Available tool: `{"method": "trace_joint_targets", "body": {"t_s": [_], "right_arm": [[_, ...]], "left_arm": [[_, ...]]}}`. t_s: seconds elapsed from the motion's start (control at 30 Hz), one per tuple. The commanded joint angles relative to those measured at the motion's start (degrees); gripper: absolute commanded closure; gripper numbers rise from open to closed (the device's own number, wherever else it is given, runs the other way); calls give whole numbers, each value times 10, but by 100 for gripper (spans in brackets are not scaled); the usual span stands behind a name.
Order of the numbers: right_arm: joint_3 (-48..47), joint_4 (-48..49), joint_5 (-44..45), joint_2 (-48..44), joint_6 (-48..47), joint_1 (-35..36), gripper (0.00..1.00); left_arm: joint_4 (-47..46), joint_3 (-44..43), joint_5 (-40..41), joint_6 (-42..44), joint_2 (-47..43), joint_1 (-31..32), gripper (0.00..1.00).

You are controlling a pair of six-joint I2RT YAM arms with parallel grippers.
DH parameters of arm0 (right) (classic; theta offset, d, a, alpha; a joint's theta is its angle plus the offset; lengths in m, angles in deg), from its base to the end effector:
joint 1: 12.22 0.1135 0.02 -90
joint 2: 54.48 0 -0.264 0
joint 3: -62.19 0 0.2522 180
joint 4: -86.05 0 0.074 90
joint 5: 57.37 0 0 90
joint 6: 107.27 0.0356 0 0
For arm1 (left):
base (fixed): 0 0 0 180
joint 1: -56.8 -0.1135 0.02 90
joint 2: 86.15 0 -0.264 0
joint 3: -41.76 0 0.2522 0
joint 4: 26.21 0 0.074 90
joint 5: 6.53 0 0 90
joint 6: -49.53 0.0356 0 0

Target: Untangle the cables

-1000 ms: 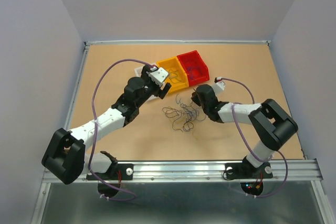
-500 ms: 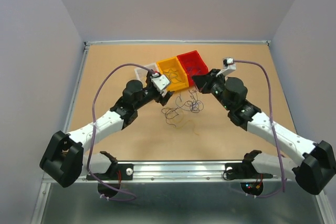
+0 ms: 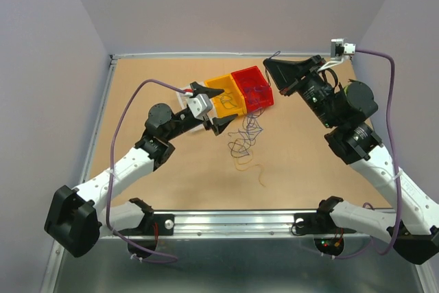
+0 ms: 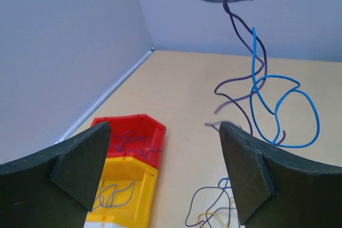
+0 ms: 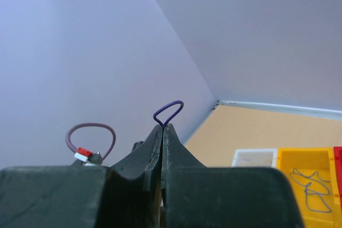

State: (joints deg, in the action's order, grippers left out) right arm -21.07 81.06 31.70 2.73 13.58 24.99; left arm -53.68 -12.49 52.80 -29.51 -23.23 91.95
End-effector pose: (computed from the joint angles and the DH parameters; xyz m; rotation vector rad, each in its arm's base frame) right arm 0.1636 0.1250 0.4856 -0.0855 1.2675 1.0440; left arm 0.1925 -0.1577 0.3443 0.9182 0.9504 -0.6921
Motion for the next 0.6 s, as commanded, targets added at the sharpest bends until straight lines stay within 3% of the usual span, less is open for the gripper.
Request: {"method": "trace_joint_targets", "body": {"t_s": [0.0,0.1,0.27,0.57], "right_arm": [[-31,-32,-29,12,1,3,99],[-29,-32,-23,15,1,3,99],[-30,-32,-8,14,1,3,99],[-44,-32,3,21,-4,4,100]], "left_arm": [[-87,-45,-54,-52,8,0,5],[-145,-49,-110,-79,13,1,5],[-158,-85,-183,-108,76,4,4],[-155,-100,-93,-71,166,69,6]]}}
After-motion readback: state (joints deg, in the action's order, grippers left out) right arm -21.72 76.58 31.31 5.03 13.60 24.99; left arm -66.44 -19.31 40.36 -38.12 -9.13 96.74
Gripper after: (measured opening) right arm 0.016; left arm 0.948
